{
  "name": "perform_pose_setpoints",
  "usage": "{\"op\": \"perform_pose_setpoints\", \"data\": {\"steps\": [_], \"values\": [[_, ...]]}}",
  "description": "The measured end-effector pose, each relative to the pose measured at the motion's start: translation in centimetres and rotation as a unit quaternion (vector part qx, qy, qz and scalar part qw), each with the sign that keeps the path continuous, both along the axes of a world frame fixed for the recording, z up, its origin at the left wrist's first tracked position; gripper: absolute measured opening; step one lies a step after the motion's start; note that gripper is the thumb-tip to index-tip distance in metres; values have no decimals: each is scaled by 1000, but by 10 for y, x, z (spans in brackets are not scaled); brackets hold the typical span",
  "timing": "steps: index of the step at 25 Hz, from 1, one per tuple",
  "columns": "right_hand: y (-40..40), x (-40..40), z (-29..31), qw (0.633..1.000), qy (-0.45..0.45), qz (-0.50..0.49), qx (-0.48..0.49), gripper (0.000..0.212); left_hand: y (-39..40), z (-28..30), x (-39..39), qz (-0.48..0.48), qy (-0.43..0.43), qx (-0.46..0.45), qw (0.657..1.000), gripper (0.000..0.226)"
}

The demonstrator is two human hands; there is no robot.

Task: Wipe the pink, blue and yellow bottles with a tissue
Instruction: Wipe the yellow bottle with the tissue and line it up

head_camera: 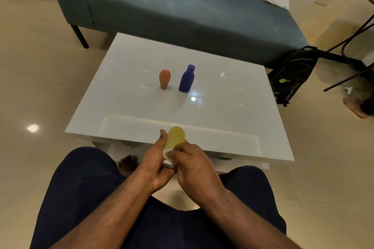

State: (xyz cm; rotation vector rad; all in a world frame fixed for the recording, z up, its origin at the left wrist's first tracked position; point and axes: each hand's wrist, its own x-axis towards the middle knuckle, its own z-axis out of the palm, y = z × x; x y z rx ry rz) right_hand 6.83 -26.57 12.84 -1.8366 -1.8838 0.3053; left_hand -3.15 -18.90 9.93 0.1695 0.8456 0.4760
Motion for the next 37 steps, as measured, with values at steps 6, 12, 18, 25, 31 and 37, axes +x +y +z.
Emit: {"op": "perform_pose_setpoints", "data": {"steps": [6, 12, 18, 25, 31, 37], "values": [[33, 28, -7, 996, -3, -90, -9, 35, -3, 7, 5, 5, -18, 6, 1000, 55], [5, 7, -2, 1000, -23, 3, 2, 35, -1, 4, 0, -14, -25, 1, 1000, 63], [42, 34, 1, 992, -16, -122, -27, 35, -6, 4, 5, -47, 10, 37, 998, 59], [33, 31, 3, 996, -76, -29, -22, 46, -5, -4, 3, -45, 39, 71, 996, 78], [22, 1, -4, 990, -130, 26, -38, 43, -7, 2, 4, -52, 56, 71, 994, 84], [39, 37, 3, 996, -81, -32, -22, 38, -7, -2, 7, -54, 69, 87, 992, 87]]}}
